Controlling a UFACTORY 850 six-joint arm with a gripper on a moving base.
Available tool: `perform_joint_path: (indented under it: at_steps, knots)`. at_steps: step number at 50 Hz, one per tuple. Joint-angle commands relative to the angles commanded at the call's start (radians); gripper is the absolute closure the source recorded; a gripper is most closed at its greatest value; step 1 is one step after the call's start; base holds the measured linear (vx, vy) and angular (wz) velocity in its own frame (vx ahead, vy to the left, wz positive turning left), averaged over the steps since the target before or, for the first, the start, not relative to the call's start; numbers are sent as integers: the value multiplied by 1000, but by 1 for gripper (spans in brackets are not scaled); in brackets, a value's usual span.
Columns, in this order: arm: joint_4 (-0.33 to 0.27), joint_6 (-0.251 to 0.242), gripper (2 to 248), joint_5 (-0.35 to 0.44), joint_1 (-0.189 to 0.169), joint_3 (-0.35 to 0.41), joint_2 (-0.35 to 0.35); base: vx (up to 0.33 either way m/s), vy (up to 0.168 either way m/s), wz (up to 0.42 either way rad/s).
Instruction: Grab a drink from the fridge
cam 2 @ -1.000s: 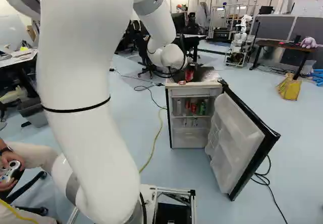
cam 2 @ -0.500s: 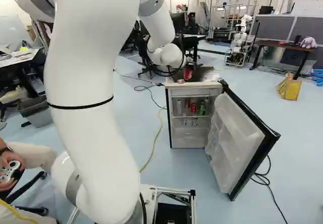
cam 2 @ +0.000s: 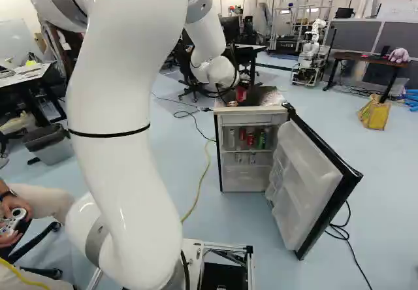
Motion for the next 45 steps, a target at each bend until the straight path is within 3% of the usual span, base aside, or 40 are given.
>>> perform_joint_path:
  at_steps: [45]
  knots:
    - [0,0,157,0,33,-90,-75,0,0,0]
